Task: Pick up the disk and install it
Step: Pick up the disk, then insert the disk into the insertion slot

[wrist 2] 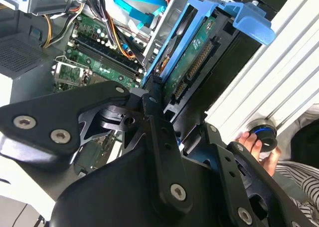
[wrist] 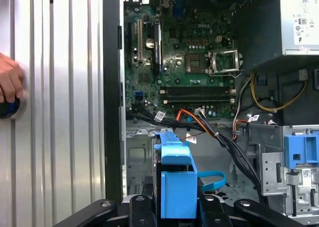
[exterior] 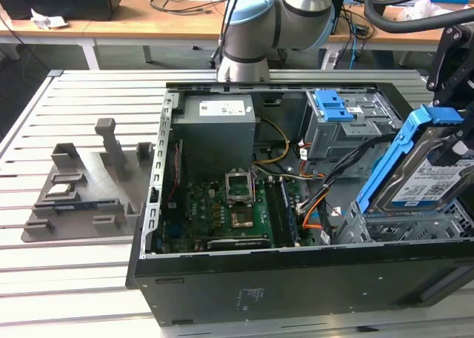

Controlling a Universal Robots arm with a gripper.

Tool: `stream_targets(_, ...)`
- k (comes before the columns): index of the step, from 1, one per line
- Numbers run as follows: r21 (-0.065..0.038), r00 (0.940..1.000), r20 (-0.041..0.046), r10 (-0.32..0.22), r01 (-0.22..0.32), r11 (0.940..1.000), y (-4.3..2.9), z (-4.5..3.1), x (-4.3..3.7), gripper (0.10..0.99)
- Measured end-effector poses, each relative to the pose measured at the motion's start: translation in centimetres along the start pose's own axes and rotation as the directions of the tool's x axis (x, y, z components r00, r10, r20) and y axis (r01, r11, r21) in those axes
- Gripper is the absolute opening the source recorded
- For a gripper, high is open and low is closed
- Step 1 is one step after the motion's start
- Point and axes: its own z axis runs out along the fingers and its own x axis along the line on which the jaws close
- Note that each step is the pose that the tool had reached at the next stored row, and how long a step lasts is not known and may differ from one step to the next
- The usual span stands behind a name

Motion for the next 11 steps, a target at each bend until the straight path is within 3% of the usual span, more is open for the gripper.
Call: stream_targets(11,0.000,1.0000,0.0000,0.000,0.000,1.0000,-0.02,0.00,0.00,0.369)
